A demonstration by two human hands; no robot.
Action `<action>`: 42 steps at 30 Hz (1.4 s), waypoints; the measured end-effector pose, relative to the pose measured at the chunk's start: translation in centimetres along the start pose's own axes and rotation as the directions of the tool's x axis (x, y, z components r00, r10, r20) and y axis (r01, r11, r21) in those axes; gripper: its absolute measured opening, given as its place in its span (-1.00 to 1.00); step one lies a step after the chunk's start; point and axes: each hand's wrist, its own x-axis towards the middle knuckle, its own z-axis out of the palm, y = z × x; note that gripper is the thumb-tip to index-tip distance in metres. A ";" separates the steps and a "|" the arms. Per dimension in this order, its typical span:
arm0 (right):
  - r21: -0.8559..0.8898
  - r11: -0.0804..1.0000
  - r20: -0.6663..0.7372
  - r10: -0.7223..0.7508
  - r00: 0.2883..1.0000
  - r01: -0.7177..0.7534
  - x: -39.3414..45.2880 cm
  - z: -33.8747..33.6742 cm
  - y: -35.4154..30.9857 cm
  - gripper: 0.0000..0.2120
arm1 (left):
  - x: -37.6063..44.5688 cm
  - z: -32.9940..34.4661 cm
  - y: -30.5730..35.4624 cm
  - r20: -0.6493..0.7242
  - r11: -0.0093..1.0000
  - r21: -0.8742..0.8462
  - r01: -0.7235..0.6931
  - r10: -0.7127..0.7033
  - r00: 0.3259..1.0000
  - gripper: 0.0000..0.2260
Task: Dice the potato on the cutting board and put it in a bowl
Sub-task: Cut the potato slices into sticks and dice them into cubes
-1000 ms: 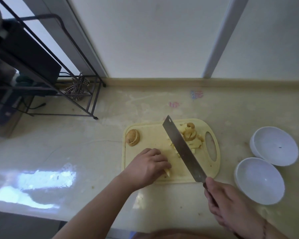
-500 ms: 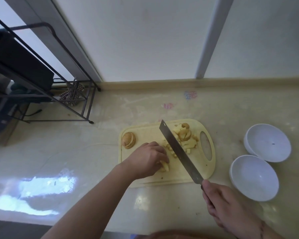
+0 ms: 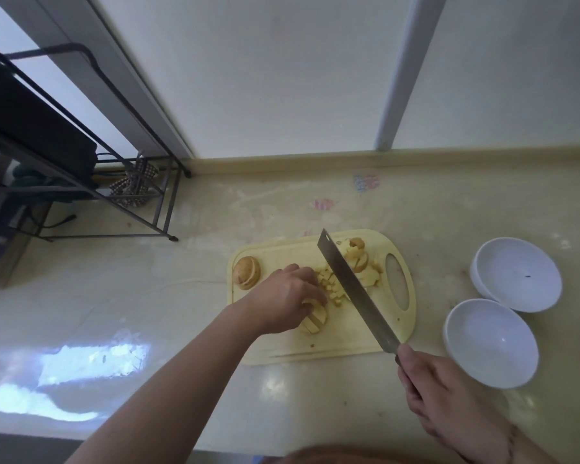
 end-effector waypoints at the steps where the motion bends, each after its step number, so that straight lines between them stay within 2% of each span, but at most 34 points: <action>1: 0.004 1.000 -0.001 0.004 1.000 -0.004 0.0 0.0 0.1 -0.54 | -0.1 0.1 -0.1 -0.014 1.000 0.010 -0.017 0.017 1.000 -0.69; 8: -0.052 0.998 -0.026 -0.020 0.999 0.018 0.3 0.2 0.4 -0.47 | -0.7 1.0 -0.7 -0.028 0.990 0.067 -0.125 0.127 0.992 -0.71; 12: -0.070 0.997 -0.030 -0.019 0.999 0.017 0.3 0.1 0.2 -0.49 | -2.3 1.1 -2.0 0.118 0.965 0.168 -0.199 0.181 0.976 -0.39; 15: -0.102 0.994 -0.024 -0.029 0.999 0.027 0.3 0.1 0.2 -0.50 | -2.5 1.5 -2.7 0.064 0.939 0.221 -0.262 0.254 0.965 -0.50; 19: -0.156 0.987 -0.024 -0.032 0.999 0.028 0.5 0.2 0.2 -0.51 | -3.1 2.8 -2.8 -0.057 0.952 0.208 -0.223 0.240 0.969 -0.58; 21: -0.167 0.986 -0.019 -0.020 1.000 0.017 0.7 0.3 0.2 -0.53 | -3.6 3.7 -2.4 -0.155 0.980 0.168 -0.106 0.133 0.979 -0.55; 23: -0.176 0.984 -0.008 -0.012 1.000 0.010 1.0 0.5 0.1 -0.54 | -3.6 4.6 -1.5 -0.297 0.992 0.101 0.077 -0.044 0.954 -0.55; 26: -0.163 0.987 0.012 0.001 1.000 0.001 1.8 1.1 -0.2 -0.54 | -3.1 6.2 0.9 -0.489 0.934 -0.055 0.353 -0.334 0.806 -0.55; 29: -0.284 0.958 -0.039 -0.043 0.998 0.030 2.9 2.1 -0.1 -0.50 | -2.6 7.2 3.2 -0.520 0.820 -0.159 0.550 -0.543 0.660 -0.54; 31: -0.384 0.922 -0.087 -0.078 0.993 0.038 3.5 2.7 0.1 -0.46 | -2.3 7.7 4.0 -0.527 0.773 -0.197 0.602 -0.602 0.600 -0.54; 34: -0.454 0.890 -0.080 -0.099 0.992 0.052 3.9 3.3 0.0 -0.48 | -2.2 8.1 3.8 -0.563 0.779 -0.191 0.597 -0.585 0.584 -0.53; 38: -0.474 0.877 -0.089 -0.138 0.986 0.080 4.1 3.0 -0.1 -0.49 | -2.7 8.2 2.6 -0.603 0.850 -0.137 0.509 -0.479 0.638 -0.50; 40: -0.472 0.877 -0.076 -0.142 0.987 0.089 4.0 2.9 -0.3 -0.47 | -3.2 8.4 1.9 -0.631 0.910 -0.115 0.397 -0.376 0.679 -0.52; 42: -0.465 0.880 -0.049 -0.134 0.990 0.096 3.6 3.0 -0.4 -0.46 | -3.6 8.6 1.2 -0.665 0.970 -0.089 0.225 -0.226 0.712 -0.64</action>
